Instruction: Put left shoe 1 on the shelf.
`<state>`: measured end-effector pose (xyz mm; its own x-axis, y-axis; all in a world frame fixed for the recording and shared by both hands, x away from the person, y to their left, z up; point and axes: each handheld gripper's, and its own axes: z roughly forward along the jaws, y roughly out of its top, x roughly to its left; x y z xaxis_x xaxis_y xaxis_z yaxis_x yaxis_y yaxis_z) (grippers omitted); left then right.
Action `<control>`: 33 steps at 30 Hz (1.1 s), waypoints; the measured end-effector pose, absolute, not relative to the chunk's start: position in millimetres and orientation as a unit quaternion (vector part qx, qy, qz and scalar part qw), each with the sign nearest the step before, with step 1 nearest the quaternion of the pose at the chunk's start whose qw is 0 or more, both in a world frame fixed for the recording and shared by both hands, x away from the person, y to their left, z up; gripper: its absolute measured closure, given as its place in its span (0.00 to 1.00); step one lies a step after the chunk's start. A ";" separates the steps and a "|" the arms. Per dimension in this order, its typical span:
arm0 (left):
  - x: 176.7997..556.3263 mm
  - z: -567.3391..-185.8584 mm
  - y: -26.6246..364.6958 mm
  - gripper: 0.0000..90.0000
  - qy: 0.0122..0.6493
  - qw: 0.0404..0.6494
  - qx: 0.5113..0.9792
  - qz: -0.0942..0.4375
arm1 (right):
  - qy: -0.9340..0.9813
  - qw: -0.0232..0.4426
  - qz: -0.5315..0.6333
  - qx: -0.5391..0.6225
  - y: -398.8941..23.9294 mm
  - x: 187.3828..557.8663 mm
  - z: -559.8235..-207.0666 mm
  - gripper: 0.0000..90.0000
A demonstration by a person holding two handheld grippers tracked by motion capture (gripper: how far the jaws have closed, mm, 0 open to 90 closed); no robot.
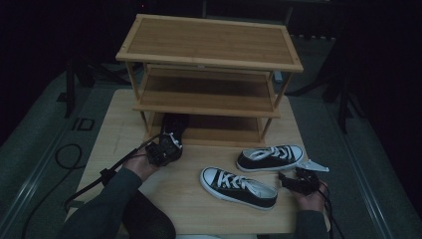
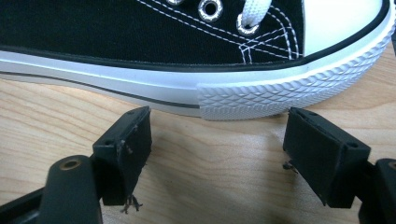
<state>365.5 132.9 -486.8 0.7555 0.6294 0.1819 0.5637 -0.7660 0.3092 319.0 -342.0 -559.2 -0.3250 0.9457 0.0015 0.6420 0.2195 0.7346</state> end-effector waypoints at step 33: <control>418.7 -490.7 127.9 1.00 0.346 0.109 0.915 0.175 | 0.746 0.232 0.327 0.532 -342.1 319.2 -559.1 0.26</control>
<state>418.7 127.9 -490.7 0.6994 0.6714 0.2452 0.5952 -0.7370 0.3201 319.2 -342.1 -559.1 -0.3261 0.9453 0.0018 0.6424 0.2202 0.7341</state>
